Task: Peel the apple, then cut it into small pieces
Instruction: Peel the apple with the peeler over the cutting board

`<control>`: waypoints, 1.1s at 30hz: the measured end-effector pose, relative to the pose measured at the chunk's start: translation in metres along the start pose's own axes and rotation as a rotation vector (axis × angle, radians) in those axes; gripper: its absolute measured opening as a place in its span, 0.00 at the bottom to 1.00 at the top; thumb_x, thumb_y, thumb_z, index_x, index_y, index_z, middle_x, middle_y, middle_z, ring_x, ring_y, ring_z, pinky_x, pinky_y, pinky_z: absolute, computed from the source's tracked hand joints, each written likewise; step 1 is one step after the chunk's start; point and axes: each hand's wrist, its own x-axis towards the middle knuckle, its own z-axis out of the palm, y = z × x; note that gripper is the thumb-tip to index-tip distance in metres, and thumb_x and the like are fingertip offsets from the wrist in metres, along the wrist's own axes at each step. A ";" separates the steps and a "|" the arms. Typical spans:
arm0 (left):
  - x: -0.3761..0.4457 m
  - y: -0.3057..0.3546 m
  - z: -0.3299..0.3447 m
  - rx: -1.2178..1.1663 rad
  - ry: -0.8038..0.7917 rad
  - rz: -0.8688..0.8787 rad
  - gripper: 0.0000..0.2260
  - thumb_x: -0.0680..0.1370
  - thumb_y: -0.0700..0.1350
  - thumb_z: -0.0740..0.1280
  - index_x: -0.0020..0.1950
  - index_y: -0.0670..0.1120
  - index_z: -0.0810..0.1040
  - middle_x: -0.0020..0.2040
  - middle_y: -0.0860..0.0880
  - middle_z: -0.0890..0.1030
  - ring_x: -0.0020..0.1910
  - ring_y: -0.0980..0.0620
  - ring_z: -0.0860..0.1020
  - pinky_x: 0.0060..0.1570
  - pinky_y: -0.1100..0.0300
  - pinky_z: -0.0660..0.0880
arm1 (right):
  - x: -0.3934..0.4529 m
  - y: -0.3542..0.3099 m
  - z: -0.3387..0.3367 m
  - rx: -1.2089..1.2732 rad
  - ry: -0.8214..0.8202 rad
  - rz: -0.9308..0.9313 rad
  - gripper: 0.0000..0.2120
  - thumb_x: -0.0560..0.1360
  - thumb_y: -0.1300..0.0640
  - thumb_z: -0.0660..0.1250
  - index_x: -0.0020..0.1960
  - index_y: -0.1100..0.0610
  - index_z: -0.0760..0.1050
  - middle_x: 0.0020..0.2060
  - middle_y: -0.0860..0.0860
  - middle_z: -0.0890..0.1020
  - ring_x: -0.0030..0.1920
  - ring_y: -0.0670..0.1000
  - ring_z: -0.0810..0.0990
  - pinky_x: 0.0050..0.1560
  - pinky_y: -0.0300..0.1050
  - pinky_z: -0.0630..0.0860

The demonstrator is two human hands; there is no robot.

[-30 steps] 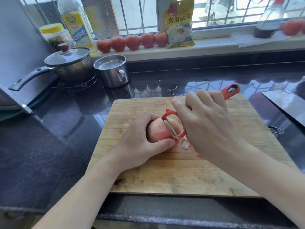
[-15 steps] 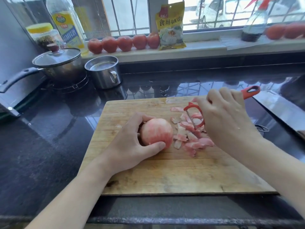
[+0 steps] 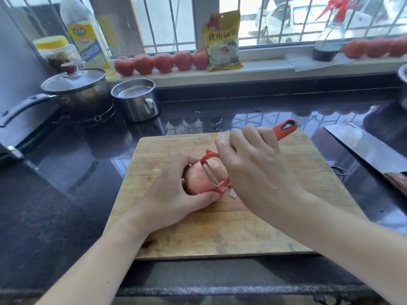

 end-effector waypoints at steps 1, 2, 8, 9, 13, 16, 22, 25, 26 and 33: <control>0.000 -0.001 0.000 -0.002 0.003 0.000 0.24 0.68 0.50 0.83 0.57 0.59 0.75 0.53 0.58 0.82 0.53 0.55 0.82 0.51 0.51 0.81 | -0.002 0.002 0.003 -0.035 -0.002 0.007 0.21 0.72 0.64 0.47 0.56 0.60 0.75 0.45 0.55 0.74 0.49 0.59 0.72 0.54 0.55 0.67; 0.001 -0.002 0.001 0.002 0.008 0.000 0.24 0.68 0.51 0.83 0.57 0.59 0.75 0.53 0.58 0.81 0.54 0.55 0.82 0.51 0.51 0.82 | -0.004 0.005 0.007 -0.071 -0.002 0.020 0.19 0.72 0.64 0.48 0.54 0.60 0.75 0.45 0.55 0.74 0.48 0.59 0.72 0.54 0.55 0.67; 0.001 -0.005 0.000 0.041 0.013 -0.001 0.24 0.69 0.54 0.81 0.59 0.59 0.73 0.55 0.61 0.79 0.56 0.58 0.80 0.55 0.52 0.81 | -0.017 0.045 0.016 -0.194 -0.169 0.174 0.19 0.71 0.69 0.50 0.56 0.60 0.73 0.47 0.56 0.74 0.50 0.59 0.69 0.54 0.54 0.63; 0.002 -0.005 0.000 0.053 0.013 -0.003 0.25 0.69 0.52 0.81 0.61 0.59 0.73 0.56 0.61 0.79 0.56 0.59 0.79 0.56 0.54 0.80 | -0.020 0.048 0.014 -0.177 -0.175 0.183 0.20 0.71 0.69 0.50 0.58 0.59 0.73 0.48 0.56 0.74 0.50 0.58 0.69 0.55 0.54 0.63; 0.003 -0.003 0.000 0.080 0.009 0.000 0.28 0.71 0.48 0.80 0.65 0.59 0.72 0.60 0.62 0.76 0.59 0.63 0.77 0.58 0.66 0.75 | -0.024 0.042 0.012 -0.075 -0.164 0.167 0.20 0.71 0.66 0.57 0.60 0.58 0.74 0.53 0.55 0.75 0.56 0.59 0.71 0.59 0.54 0.65; 0.003 -0.003 0.000 0.083 0.003 -0.007 0.25 0.70 0.50 0.80 0.62 0.60 0.73 0.58 0.60 0.78 0.57 0.62 0.78 0.54 0.67 0.75 | -0.025 0.028 0.021 0.061 -0.060 0.142 0.15 0.68 0.69 0.67 0.53 0.57 0.77 0.47 0.54 0.76 0.52 0.59 0.73 0.56 0.54 0.67; 0.001 -0.005 -0.003 -0.016 -0.008 -0.038 0.24 0.70 0.47 0.82 0.62 0.57 0.76 0.55 0.58 0.81 0.55 0.56 0.81 0.52 0.57 0.81 | -0.014 0.012 0.033 0.046 -0.023 0.041 0.14 0.69 0.64 0.68 0.55 0.60 0.77 0.49 0.56 0.76 0.53 0.60 0.73 0.58 0.57 0.69; -0.001 -0.005 -0.006 -0.063 -0.032 -0.042 0.25 0.70 0.43 0.81 0.62 0.56 0.77 0.59 0.56 0.80 0.59 0.58 0.80 0.53 0.62 0.79 | 0.000 0.031 0.035 -0.071 -0.071 0.107 0.09 0.70 0.67 0.59 0.44 0.58 0.75 0.43 0.57 0.75 0.47 0.60 0.72 0.51 0.56 0.66; -0.002 -0.005 -0.007 -0.065 -0.053 -0.032 0.25 0.71 0.42 0.81 0.64 0.56 0.77 0.60 0.56 0.79 0.60 0.58 0.79 0.54 0.63 0.79 | 0.002 0.039 0.033 -0.096 -0.081 0.117 0.09 0.69 0.68 0.58 0.43 0.58 0.74 0.42 0.57 0.74 0.46 0.60 0.72 0.50 0.55 0.65; 0.001 -0.008 -0.008 0.066 -0.134 0.063 0.31 0.72 0.46 0.75 0.72 0.62 0.71 0.65 0.63 0.76 0.68 0.58 0.75 0.66 0.61 0.74 | -0.004 0.054 0.014 -0.091 -0.009 -0.025 0.13 0.69 0.68 0.62 0.49 0.55 0.75 0.45 0.52 0.73 0.48 0.56 0.69 0.54 0.50 0.64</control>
